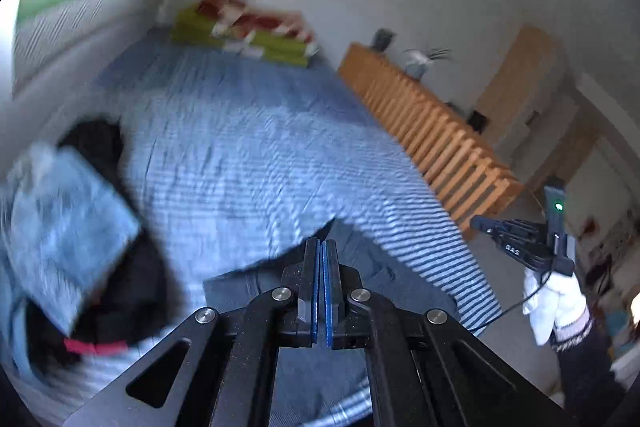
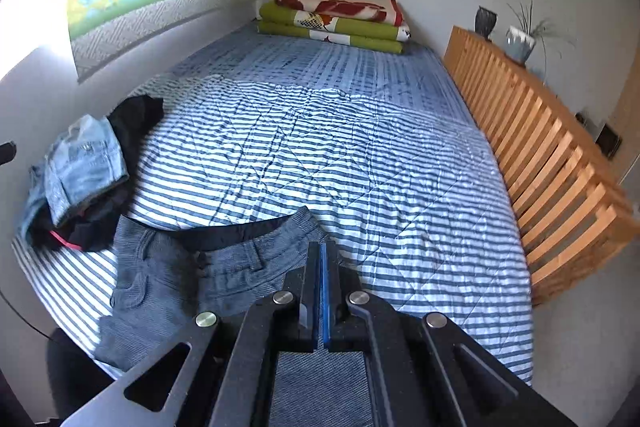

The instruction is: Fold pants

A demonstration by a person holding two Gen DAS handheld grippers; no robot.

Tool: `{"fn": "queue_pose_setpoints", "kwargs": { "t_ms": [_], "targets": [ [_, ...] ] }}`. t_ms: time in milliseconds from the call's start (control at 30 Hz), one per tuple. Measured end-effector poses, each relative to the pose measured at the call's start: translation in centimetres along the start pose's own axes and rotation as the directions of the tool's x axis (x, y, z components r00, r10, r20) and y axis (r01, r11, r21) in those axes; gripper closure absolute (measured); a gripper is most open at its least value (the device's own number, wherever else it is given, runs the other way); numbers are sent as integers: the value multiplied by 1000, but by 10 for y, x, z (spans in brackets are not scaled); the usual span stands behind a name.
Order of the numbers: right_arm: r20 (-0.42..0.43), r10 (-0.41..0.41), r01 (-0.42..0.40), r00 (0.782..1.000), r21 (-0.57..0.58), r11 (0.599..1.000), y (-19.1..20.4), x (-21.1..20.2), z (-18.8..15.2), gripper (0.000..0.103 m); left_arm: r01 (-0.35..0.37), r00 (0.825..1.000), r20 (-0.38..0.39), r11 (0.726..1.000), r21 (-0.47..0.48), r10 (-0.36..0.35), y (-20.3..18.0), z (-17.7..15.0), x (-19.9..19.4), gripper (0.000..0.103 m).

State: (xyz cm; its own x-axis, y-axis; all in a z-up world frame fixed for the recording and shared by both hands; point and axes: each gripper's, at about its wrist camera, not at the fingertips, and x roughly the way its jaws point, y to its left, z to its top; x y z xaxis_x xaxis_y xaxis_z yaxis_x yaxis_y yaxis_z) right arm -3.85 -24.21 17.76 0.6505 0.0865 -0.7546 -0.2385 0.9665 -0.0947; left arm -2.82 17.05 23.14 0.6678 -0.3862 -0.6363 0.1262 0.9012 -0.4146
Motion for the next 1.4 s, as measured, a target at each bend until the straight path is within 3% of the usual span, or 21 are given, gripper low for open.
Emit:
{"fn": "queue_pose_setpoints", "kwargs": {
  "t_ms": [100, 167, 200, 233, 267, 300, 333, 433, 533, 667, 867, 1100, 1300, 1367, 1400],
  "targets": [
    [-50, 48, -49, 998, -22, 999, 12, 21, -10, 101, 5, 998, -66, 997, -76, -10, 23, -25, 28, 98],
    [-93, 30, -37, 995, -76, 996, 21, 44, -18, 88, -25, 992, -127, 995, -93, 13, 36, -41, 58, 85],
    [-106, 28, -36, 994, -77, 996, 21, 56, -21, 81, -43, 986, -164, 994, -101, 26, 43, -49, 78, 70],
    [-116, 46, -54, 992, -66, 996, 20, 69, -25, 64, -50, 978, -208, 992, -118, 25, 51, -57, 97, 49],
    [-114, 75, -82, 991, -59, 995, 19, 76, -30, 54, -56, 973, -231, 988, -145, 22, 58, -64, 110, 40],
    [-99, 113, -119, 989, -55, 991, 16, 89, -35, 52, -69, 969, -247, 979, -194, 19, 70, -73, 126, 27],
    [-105, 117, -123, 988, -53, 991, 12, 101, -36, 52, -84, 967, -255, 971, -224, 24, 82, -78, 142, 24],
    [-184, 110, -119, 977, -36, 992, -5, 143, -40, 52, -128, 954, -298, 936, -329, 26, 118, -94, 183, 24],
    [-259, 119, -115, 959, 31, 993, -27, 182, -36, 52, -203, 938, -334, 925, -322, 90, 145, -99, 215, 24],
    [-303, 163, -144, 939, 85, 986, -43, 222, -33, 51, -187, 925, -378, 905, -381, 32, 174, -109, 252, 24],
    [-328, 144, -154, 934, -7, 988, -19, 262, -19, 47, -164, 911, -411, 933, -319, 19, 162, -113, 279, 22],
    [-364, 109, -168, 925, -134, 977, 19, 298, -11, 40, -140, 920, -392, 940, -312, 7, 151, -107, 287, 20],
    [-357, 7, -98, 934, -237, 967, 44, 311, -21, 39, -140, 917, -399, 955, -260, 25, 144, -108, 290, 48],
    [-346, -9, -89, 938, -267, 960, 50, 308, -25, 56, -141, 919, -393, 954, -264, 27, 145, -109, 287, 57],
    [-344, -11, -88, 939, -271, 959, 51, 305, -26, 63, -139, 922, -386, 953, -268, 26, 145, -109, 284, 66]
  ]
}}
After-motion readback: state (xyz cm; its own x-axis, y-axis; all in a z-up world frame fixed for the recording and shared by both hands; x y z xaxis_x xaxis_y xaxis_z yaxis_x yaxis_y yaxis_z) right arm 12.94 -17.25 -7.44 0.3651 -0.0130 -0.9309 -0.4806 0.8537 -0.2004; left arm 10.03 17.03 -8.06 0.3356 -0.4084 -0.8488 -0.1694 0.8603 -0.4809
